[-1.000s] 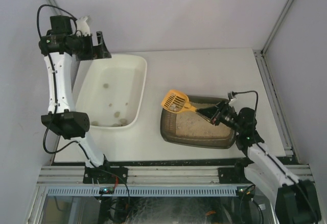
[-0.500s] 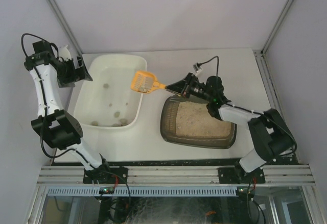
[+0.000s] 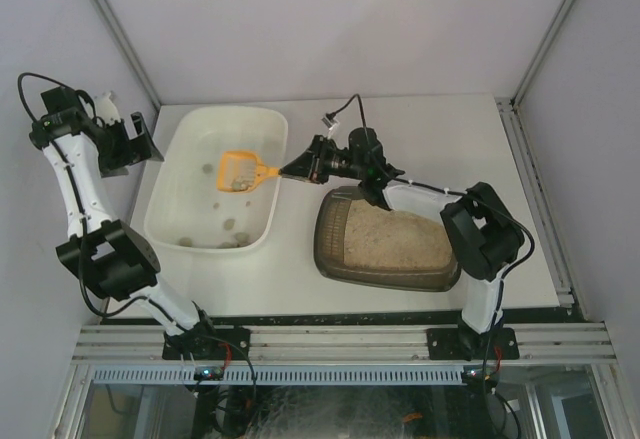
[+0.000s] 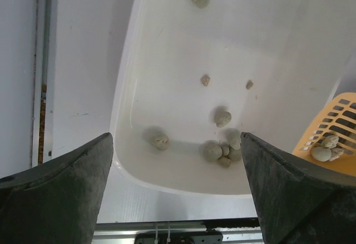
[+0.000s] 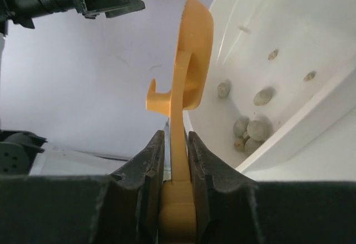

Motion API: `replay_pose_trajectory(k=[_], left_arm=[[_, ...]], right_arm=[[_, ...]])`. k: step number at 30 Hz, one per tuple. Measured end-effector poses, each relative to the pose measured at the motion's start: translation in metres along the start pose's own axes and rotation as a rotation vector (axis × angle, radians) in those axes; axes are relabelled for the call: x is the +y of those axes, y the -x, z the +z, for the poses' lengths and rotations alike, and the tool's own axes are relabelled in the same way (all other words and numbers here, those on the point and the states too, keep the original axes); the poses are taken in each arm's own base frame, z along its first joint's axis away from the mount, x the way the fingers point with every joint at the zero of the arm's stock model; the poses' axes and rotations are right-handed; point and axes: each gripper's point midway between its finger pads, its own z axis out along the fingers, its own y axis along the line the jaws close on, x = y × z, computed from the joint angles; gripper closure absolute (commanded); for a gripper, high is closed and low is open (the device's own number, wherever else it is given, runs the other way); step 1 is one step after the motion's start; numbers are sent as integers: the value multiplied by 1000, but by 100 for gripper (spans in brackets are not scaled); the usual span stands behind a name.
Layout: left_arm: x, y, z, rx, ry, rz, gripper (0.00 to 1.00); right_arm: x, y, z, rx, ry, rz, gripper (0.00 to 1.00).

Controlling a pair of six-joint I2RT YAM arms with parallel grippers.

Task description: Clean the litter box

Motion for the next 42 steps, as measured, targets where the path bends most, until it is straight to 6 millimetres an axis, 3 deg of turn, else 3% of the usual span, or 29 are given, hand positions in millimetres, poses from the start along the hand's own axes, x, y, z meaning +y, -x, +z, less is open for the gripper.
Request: replay_pose_trajectory(k=[11, 17, 22, 28, 33, 37, 39, 42], left_arm=[[7, -1, 1, -2, 31, 0, 0], [9, -5, 5, 6, 34, -4, 0], [10, -4, 5, 3, 40, -3, 0], [13, -2, 6, -8, 52, 0, 0], [14, -1, 7, -10, 54, 1, 0], [14, -5, 10, 1, 53, -3, 0], [15, -6, 10, 4, 53, -4, 0], [15, -5, 11, 1, 55, -3, 0]], right_arm=[[24, -21, 28, 169, -189, -419, 100], [36, -57, 39, 287, -296, -761, 100], [14, -100, 33, 422, -447, -1065, 100], [-19, -117, 28, 521, -652, -1413, 100], [-34, -114, 23, 504, -754, -1604, 100], [-40, -106, 9, 472, -784, -1593, 100], [-34, -97, -2, 438, -771, -1541, 100], [-5, -69, -26, 316, -713, -1400, 100]])
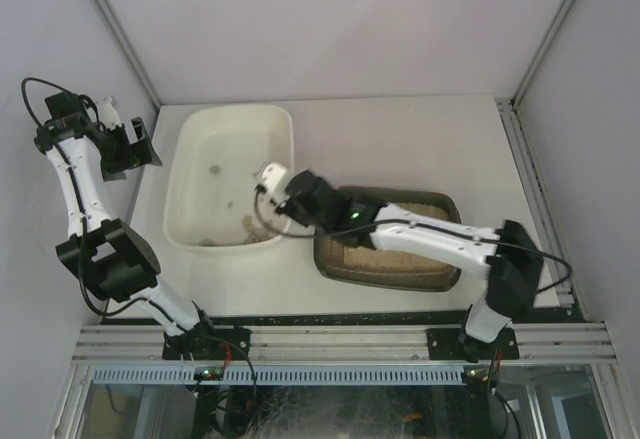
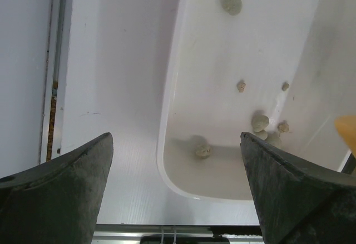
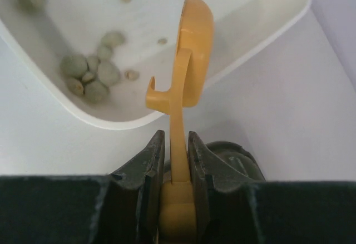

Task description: Clean the litter box

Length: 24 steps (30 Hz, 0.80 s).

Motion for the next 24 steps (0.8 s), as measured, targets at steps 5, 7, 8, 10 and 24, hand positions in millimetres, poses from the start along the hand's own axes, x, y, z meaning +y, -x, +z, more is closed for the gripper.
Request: replay_pose_trajectory(k=[5, 7, 8, 10, 24], left_arm=[[0, 0, 0, -1, 2, 0, 0], [0, 0, 0, -1, 2, 0, 0], [0, 0, 0, -1, 2, 0, 0], [0, 0, 0, -2, 2, 1, 0], [-14, 0, 2, -5, -84, -5, 0]], right_arm=[[-67, 21, -59, -183, 37, 341, 100], [-91, 17, -80, -227, 41, 462, 100], [-102, 11, -90, -235, 40, 523, 100], [-119, -5, -109, -216, 35, 630, 100], [-60, -131, -191, 203, 109, 1098, 100]])
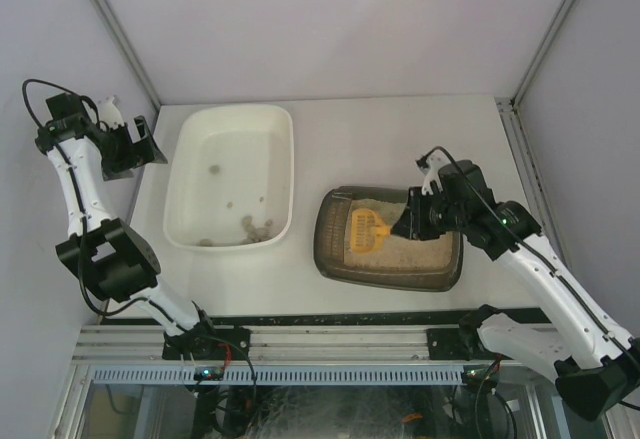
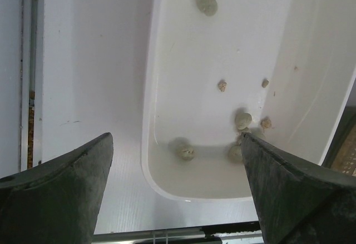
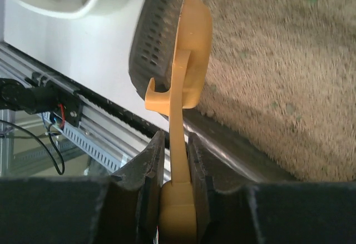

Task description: Clean the litter box

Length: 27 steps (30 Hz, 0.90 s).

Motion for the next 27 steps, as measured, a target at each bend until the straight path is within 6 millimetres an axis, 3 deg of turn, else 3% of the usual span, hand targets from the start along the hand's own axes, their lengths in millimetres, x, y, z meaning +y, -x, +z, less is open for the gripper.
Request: replay_pose_trajectory(k=[5, 10, 19, 21, 22, 23, 27], left_arm=[[-1, 0, 0, -1, -7, 0, 0], [-3, 0, 0, -2, -16, 0, 0], [-1, -3, 11, 27, -30, -13, 0], [0, -5, 13, 36, -31, -17, 0], [0, -7, 14, 41, -32, -19, 0], [0, -8, 15, 47, -33, -21, 0], [1, -9, 16, 51, -33, -23, 0]], right_arm=[[-23, -29, 0, 52, -46, 82, 100], [-47, -48, 18, 101, -77, 168, 100], [-57, -26, 55, 88, -2, 250, 98], [-62, -20, 61, 77, 1, 263, 62], [-64, -18, 63, 73, 4, 269, 28], [-67, -15, 65, 68, 2, 269, 4], [-78, -8, 69, 47, -18, 271, 0]])
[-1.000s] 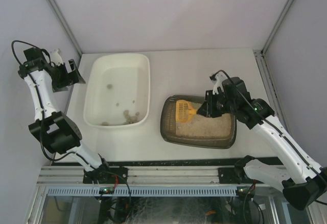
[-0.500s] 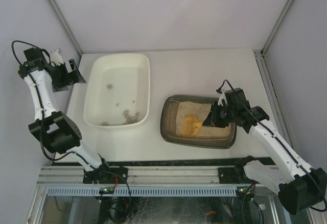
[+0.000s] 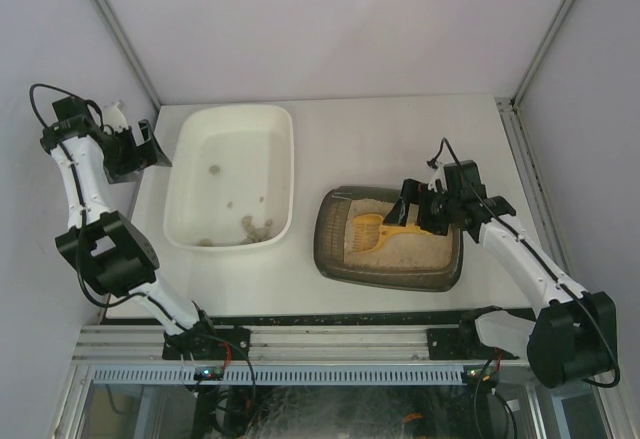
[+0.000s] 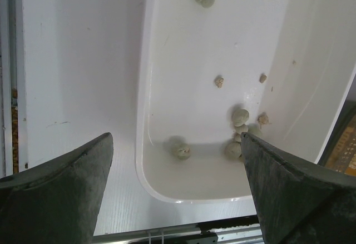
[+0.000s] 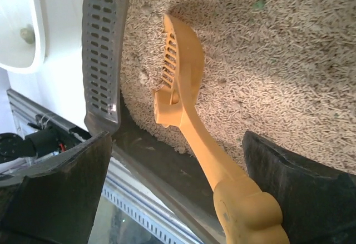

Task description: Clean the litter box

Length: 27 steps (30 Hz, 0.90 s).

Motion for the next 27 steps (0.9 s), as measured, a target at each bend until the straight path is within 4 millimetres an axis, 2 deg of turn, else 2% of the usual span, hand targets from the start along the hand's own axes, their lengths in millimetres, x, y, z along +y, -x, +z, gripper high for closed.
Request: replay_pose_trajectory(k=[4, 8, 11, 14, 18, 24, 27], left_arm=[[0, 0, 0, 0, -2, -1, 0], [-2, 0, 1, 2, -13, -2, 0], [-2, -1, 1, 7, -15, -3, 0], [-2, -2, 1, 11, -13, -4, 0], [-1, -5, 0, 22, -8, -7, 0], [2, -11, -6, 40, 21, 5, 0], [4, -8, -20, 3, 71, 34, 0]], right_arm=[[-7, 6, -3, -24, -46, -6, 0], [-6, 30, -22, -91, -157, -33, 0], [8, 55, -48, -198, -253, -101, 0], [27, 67, -76, -282, -317, -171, 0], [32, 82, -113, -383, -412, -191, 0], [34, 83, -160, -527, -398, -169, 0], [37, 83, -175, -594, -392, -148, 0]])
